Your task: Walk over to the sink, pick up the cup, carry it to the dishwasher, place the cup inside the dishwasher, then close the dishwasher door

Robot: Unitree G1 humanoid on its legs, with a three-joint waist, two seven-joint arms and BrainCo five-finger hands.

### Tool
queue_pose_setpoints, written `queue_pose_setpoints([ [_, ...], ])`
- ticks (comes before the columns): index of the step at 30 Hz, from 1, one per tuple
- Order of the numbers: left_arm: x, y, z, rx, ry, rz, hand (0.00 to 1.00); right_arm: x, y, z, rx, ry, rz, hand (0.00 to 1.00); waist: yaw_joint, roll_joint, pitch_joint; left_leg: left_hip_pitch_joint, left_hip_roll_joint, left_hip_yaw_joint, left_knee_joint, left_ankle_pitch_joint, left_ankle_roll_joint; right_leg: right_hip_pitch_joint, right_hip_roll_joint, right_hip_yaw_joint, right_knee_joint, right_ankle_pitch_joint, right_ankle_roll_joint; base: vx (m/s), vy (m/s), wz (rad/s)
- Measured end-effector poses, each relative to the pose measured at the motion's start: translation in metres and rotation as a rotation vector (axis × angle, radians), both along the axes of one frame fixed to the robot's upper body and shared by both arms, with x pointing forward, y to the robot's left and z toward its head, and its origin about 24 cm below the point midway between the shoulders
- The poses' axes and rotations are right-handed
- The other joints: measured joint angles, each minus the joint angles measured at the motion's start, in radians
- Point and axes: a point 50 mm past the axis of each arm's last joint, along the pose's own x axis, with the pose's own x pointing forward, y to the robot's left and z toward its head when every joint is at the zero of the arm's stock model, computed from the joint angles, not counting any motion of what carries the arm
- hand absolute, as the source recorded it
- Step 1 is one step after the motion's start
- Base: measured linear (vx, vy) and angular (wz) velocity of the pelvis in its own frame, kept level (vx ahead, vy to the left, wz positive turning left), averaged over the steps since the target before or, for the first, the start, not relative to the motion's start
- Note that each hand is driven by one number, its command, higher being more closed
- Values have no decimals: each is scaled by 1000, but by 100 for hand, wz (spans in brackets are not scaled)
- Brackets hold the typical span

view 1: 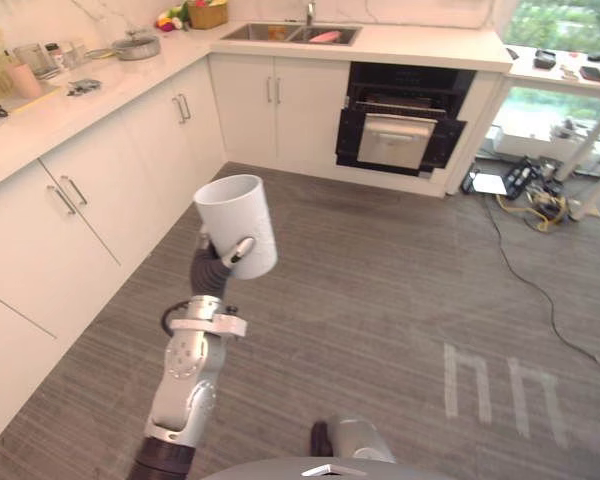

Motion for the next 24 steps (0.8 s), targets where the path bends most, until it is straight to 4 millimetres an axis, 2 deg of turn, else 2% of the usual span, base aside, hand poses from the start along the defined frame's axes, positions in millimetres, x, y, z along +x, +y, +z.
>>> queue_pose_setpoints([
  [1,-2,3,-1,0,3,4,100,8,-1,2,-20,-36,24,0,8,-5,24,-78,14,17,118,-44,36,89,25,20,-43,-15,-18,448,-101,-9],
  [2,-3,7,-4,5,11,9,100,9,-2,2,-25,-47,17,0,16,-11,28,-111,10,30,127,-64,52,130,28,33,-70,-19,-20,604,-100,-36],
  [3,-6,14,-7,17,22,29,100,14,-6,3,-31,-71,4,0,44,-16,28,-177,-11,66,71,-99,60,205,28,68,-129,-23,-20,460,-17,-82],
  [4,-7,23,-9,30,25,53,100,30,-8,5,-38,-115,17,0,71,-20,28,-236,-45,87,-69,-121,59,260,19,109,-178,-23,-18,549,3,-97],
  [5,-7,26,-9,39,24,62,100,41,-6,6,-35,-141,31,0,80,-24,29,-260,-67,92,-177,-120,56,280,11,131,-198,-22,-13,453,84,-112],
  [6,-7,34,-9,55,18,86,100,59,-2,7,-29,-178,76,0,87,-33,33,-278,-112,82,-463,-71,30,318,-12,171,-230,-17,16,450,143,-98],
  [7,-7,36,-8,59,13,95,100,78,1,10,-37,-217,124,0,91,-25,29,-294,-131,64,-718,11,0,353,-21,208,-264,-26,33,456,175,-91],
  [9,-7,36,-5,55,-3,101,100,92,1,13,-46,-239,168,0,90,2,31,-354,-120,49,-804,35,-48,410,-14,249,-297,-60,64,511,285,-78],
  [10,-6,39,-6,63,-1,112,100,91,2,12,-39,-226,168,0,94,-4,29,-361,-119,46,-767,115,-44,455,-28,284,-294,-107,81,574,352,-79],
  [11,-6,43,-6,71,0,125,100,93,6,10,-32,-215,164,0,100,-15,22,-353,-132,51,-740,153,-42,472,-51,302,-289,-128,86,604,360,-76],
  [12,-6,51,-5,82,-2,154,100,87,11,7,-15,-177,154,0,103,-54,20,-345,-168,51,-704,166,-36,482,-88,321,-268,-152,89,604,342,-78],
  [13,-6,61,-4,82,-3,197,100,82,13,4,3,-135,142,0,106,-79,12,-346,-198,51,-655,169,-19,465,-127,314,-203,-156,90,709,398,-83],
  [14,-6,68,-3,86,-6,223,100,69,14,0,20,-89,114,0,115,-97,-2,-341,-224,66,-628,165,35,432,-158,305,-107,-157,93,591,322,-61],
  [15,-5,69,-2,89,-8,226,100,64,14,-1,30,-65,99,0,116,-110,-8,-336,-239,84,-613,145,66,412,-177,289,-49,-151,115,664,355,-31],
  [16,-3,73,2,95,-25,233,100,49,15,-4,43,-23,42,0,108,-134,2,-294,-288,107,-586,90,97,355,-246,238,141,-102,200,524,265,-9],
  [17,-4,72,5,98,-33,228,100,38,14,-6,35,5,30,0,104,-138,6,-255,-316,112,-588,54,119,312,-283,224,272,-30,223,507,256,-1],
  [18,-4,71,6,101,-38,223,100,31,14,-6,31,19,22,0,100,-137,9,-226,-332,112,-596,39,129,281,-304,213,355,42,216,459,233,-5],
  [19,-4,69,9,113,-44,218,100,28,12,-5,6,-3,4,0,81,-123,27,-124,-353,109,-654,21,144,210,-322,188,518,43,180,445,219,-4],
  [20,-4,68,9,114,-47,215,100,26,11,-5,-4,-10,2,0,73,-116,35,-77,-359,104,-692,23,149,186,-315,168,546,25,163,423,203,-9],
  [21,-4,65,9,114,-48,202,100,26,9,-4,-19,-33,2,0,65,-98,46,-12,-359,96,-755,29,160,133,-288,138,556,-12,133,311,117,-6],
  [22,-3,60,11,121,-59,183,100,28,7,-2,-37,-66,2,0,49,-87,49,51,-357,66,-823,39,171,58,-237,96,512,-52,107,372,109,15],
  [23,0,53,15,132,-83,154,100,34,8,0,-47,-110,11,0,27,-77,45,82,-351,44,-866,39,173,-18,-193,48,382,-64,106,412,81,32],
  [24,2,49,18,141,-99,140,100,34,9,1,-47,-123,17,0,15,-76,44,95,-350,36,-882,37,173,-52,-179,28,282,-57,108,424,32,58],
])
